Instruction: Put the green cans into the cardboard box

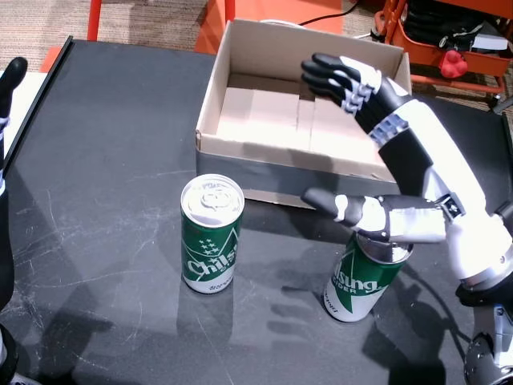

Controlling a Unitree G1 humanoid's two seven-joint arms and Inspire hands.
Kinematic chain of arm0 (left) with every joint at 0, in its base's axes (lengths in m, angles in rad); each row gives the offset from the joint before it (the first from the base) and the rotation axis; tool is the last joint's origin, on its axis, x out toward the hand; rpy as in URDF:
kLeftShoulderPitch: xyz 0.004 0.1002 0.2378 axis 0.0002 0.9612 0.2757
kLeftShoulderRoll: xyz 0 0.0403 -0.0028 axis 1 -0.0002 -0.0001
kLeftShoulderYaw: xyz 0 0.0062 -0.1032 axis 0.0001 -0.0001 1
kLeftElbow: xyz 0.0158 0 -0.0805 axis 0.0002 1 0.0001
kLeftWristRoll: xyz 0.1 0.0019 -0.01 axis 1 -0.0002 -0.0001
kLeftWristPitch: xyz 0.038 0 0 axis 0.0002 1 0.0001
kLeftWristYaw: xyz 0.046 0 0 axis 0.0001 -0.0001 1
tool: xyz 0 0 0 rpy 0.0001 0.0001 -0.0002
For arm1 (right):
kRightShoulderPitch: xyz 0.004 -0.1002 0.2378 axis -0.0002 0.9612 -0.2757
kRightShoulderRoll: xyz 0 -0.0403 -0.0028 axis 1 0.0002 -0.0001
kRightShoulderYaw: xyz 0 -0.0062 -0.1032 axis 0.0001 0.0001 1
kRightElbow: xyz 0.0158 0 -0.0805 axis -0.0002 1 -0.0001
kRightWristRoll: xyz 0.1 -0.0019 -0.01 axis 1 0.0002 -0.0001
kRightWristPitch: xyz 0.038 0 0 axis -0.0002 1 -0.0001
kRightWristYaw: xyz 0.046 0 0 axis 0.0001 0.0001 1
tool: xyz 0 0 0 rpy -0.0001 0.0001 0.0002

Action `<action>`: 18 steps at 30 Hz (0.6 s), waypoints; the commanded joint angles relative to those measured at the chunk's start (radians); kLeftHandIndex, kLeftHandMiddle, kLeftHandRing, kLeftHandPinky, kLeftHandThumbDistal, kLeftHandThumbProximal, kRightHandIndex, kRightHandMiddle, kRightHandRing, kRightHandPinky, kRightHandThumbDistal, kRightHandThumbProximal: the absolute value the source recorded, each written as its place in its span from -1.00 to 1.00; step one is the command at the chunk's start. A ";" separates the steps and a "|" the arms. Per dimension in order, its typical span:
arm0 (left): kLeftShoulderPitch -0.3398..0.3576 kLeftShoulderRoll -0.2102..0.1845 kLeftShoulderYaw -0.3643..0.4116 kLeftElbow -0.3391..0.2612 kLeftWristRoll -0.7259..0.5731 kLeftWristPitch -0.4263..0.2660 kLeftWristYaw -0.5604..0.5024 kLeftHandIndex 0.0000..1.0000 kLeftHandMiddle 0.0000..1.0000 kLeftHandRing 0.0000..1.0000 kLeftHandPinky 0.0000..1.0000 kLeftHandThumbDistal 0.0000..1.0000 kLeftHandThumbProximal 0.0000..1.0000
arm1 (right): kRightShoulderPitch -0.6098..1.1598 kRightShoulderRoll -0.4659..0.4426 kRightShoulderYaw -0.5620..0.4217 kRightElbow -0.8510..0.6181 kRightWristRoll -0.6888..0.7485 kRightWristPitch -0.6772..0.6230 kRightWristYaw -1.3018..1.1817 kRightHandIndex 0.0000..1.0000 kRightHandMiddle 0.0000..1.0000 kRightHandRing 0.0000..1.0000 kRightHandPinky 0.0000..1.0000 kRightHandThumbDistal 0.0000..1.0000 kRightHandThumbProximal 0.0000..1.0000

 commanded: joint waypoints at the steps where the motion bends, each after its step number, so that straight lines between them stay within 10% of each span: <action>1: -0.010 -0.005 0.012 0.015 -0.004 0.004 -0.010 1.00 1.00 1.00 0.84 1.00 0.06 | -0.010 -0.025 -0.004 0.011 0.000 0.018 0.011 0.87 0.78 0.77 0.79 0.95 0.00; 18: -0.026 0.002 0.043 0.038 -0.007 0.072 -0.006 1.00 1.00 1.00 0.82 1.00 -0.04 | -0.003 -0.125 -0.033 0.035 -0.031 0.010 0.004 0.87 0.83 0.82 0.79 0.94 0.01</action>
